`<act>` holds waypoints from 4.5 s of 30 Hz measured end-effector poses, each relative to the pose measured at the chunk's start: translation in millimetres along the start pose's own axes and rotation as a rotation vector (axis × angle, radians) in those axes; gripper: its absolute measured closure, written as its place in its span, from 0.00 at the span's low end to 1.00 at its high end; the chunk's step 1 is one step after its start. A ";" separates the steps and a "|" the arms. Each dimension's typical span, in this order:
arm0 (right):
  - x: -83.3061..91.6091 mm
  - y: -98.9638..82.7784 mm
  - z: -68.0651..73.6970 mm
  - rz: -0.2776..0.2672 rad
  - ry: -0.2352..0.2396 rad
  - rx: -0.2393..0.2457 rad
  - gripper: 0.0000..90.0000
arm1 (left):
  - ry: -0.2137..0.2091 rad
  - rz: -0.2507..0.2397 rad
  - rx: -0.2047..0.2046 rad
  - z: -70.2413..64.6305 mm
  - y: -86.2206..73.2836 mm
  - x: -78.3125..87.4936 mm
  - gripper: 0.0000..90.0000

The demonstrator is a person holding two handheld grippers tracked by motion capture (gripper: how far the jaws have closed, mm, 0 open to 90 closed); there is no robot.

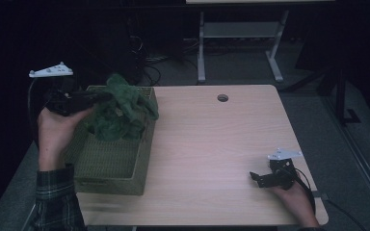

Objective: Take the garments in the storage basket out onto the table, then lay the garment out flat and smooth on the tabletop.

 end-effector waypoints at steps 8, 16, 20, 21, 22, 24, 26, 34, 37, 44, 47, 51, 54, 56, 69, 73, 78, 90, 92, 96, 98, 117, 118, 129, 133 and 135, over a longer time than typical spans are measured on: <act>0.0 0.0 -0.1 0.000 0.000 0.001 0.01 | -0.023 -0.008 0.001 -14.8 4.3 -17.8 0.94; 0.0 0.0 -0.1 0.000 0.000 0.001 0.01 | -0.099 0.002 -0.018 -46.0 3.5 -56.0 0.94; 0.0 0.0 -0.1 0.000 0.000 0.001 0.01 | -0.141 0.014 -0.031 -63.4 1.4 -74.1 0.94; 0.0 0.0 -0.1 0.000 0.000 0.001 0.01 | -0.141 0.014 -0.031 -63.4 1.4 -74.1 0.94; 0.0 0.0 -0.1 0.000 0.001 0.001 0.01 | -0.148 0.016 -0.034 -67.6 0.8 -78.5 0.94; 0.0 0.0 -0.1 0.000 0.000 0.001 0.01 | -0.173 0.022 -0.038 -78.9 -1.8 -90.6 0.94; 0.0 0.0 -0.1 0.000 0.001 0.002 0.01 | -0.190 0.029 -0.042 -86.2 -4.0 -98.2 0.94; 0.1 0.0 -0.1 0.001 0.000 0.000 0.01 | -0.248 0.054 -0.045 -113.7 -18.1 -124.6 0.94; 0.1 0.0 -0.1 0.000 0.000 0.002 0.01 | -0.266 0.063 -0.049 -122.5 -25.0 -134.4 0.94; 0.1 -0.1 -0.2 0.001 0.001 0.005 0.01 | -0.300 0.098 -0.037 -141.7 -46.1 -161.0 0.94; 0.3 -0.2 0.1 0.002 0.000 0.002 0.01 | -0.320 0.109 -0.035 -149.3 -55.5 -172.1 0.94; 0.3 -0.2 0.1 0.001 0.000 0.003 0.01 | -0.337 0.124 -0.017 -158.5 -69.2 -186.4 0.94; 0.4 -0.2 0.2 0.002 0.000 0.001 0.01 | -0.350 0.135 -0.011 -163.2 -77.0 -193.4 0.94; 0.4 -0.1 0.3 0.001 0.001 0.000 0.01 | -0.363 0.149 0.012 -169.2 -90.3 -205.3 0.94; 0.3 -0.2 0.2 0.002 0.001 0.003 0.01 | -0.348 0.249 0.115 -157.6 -151.1 -256.6 0.94; 0.3 -0.3 0.0 0.001 0.002 0.005 0.01 | -0.317 0.286 0.109 -148.1 -166.8 -268.4 0.94; 0.3 -0.2 0.2 0.001 0.003 0.004 0.01 | -0.294 0.327 0.075 -143.4 -179.4 -276.1 0.94; 0.1 -0.1 0.9 0.000 0.009 0.009 0.01 | -0.268 0.329 -0.033 -143.7 -179.9 -271.6 0.71; 0.1 -0.1 0.9 0.000 0.010 0.010 0.01 | -0.271 0.326 -0.054 -146.4 -175.2 -264.2 0.63; 0.1 -0.1 0.9 0.000 0.010 0.011 0.01 | -0.270 0.306 -0.099 -153.1 -165.6 -247.1 0.55; 0.1 -0.1 0.9 0.000 0.010 0.011 0.01 | -0.272 0.296 -0.107 -154.6 -163.0 -242.6 0.55; 0.3 -0.2 1.0 0.001 0.008 0.010 0.01 | -0.338 0.336 -0.139 -194.2 -200.5 -225.5 0.68; 0.5 -0.2 1.3 0.003 0.005 0.008 0.01 | -0.337 0.342 -0.146 -193.4 -202.5 -226.7 0.67; 11.7 5.4 11.9 -0.021 0.045 -0.031 0.13 | -0.280 0.370 -0.184 -182.8 -218.1 -237.3 0.66; 12.7 7.3 20.7 -0.031 0.089 -0.029 0.15 | -0.275 0.379 -0.188 -178.7 -220.5 -238.8 0.71; 10.4 9.4 30.3 -0.027 0.136 -0.014 0.18 | -0.279 0.381 -0.188 -177.4 -220.5 -238.8 0.74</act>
Point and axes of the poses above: each handheld gripper's, and its own axes: x roughly backward along the jaws, y roughly out of its top, z roughly to its left, the point moved 3 cm from there along -x, roughly forward along the jaws, and after that the axes turned 9 degrees about -z, right-handed, at the moved point
